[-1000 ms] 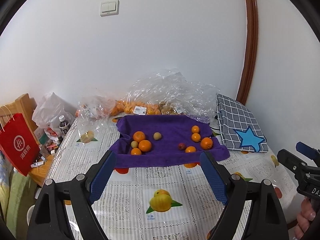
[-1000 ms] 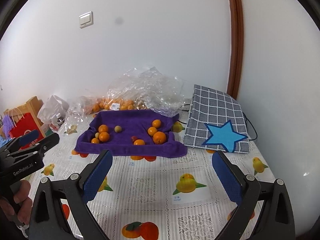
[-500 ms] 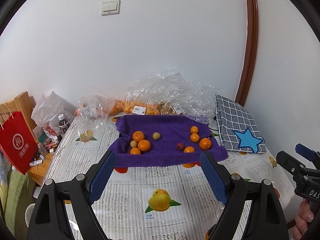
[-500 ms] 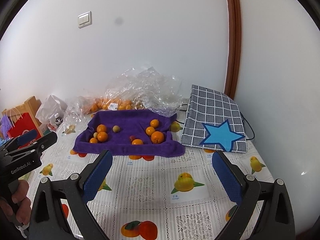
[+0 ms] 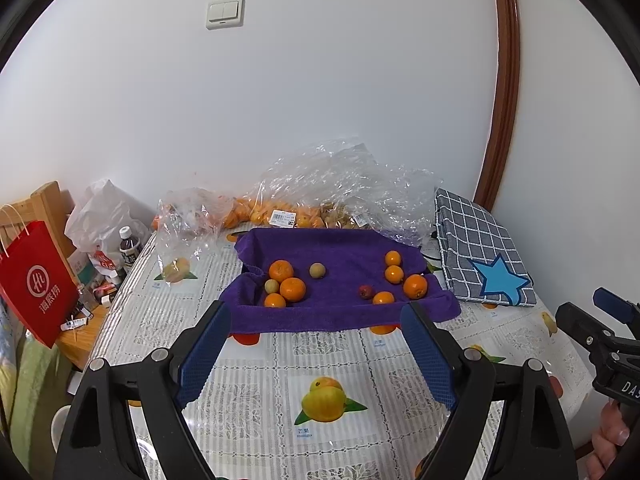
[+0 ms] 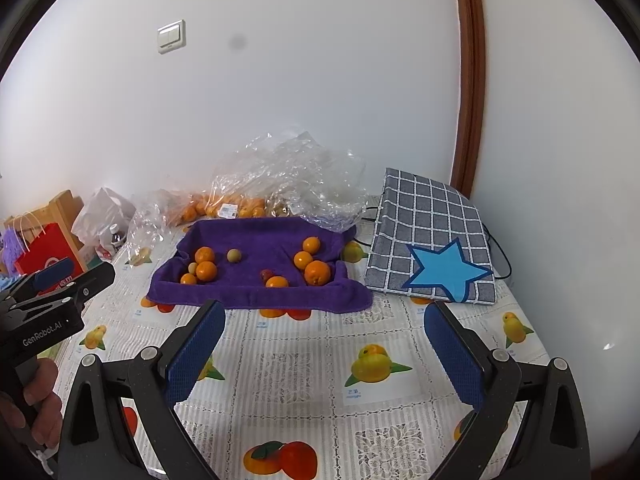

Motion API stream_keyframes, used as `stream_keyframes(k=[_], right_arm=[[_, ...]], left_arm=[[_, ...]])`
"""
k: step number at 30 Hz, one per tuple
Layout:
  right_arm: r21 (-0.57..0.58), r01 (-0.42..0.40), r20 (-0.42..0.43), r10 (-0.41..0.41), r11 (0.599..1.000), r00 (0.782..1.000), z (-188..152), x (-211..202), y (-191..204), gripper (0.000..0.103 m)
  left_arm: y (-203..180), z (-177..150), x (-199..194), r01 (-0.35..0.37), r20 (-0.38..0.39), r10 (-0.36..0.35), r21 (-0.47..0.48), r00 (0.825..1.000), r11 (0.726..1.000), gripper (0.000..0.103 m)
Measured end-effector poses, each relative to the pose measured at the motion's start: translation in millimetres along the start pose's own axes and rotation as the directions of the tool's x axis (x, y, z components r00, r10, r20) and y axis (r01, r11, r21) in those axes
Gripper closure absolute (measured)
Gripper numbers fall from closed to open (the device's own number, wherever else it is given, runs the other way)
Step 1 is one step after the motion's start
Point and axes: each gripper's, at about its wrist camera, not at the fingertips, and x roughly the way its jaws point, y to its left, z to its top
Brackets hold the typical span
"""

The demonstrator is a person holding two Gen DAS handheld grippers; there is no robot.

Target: Organize fruits

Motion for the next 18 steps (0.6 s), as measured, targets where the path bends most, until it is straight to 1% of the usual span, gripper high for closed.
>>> stream_keyframes(k=[18], right_arm=[[-0.004, 0.003, 0.006, -0.003, 1.000, 1.000, -1.2, -1.7, 1.6, 0.004]], left_arm=[[2.4, -0.3, 1.1, 0.004, 0.001, -0.004, 0.000, 1.000, 1.000, 0.017]])
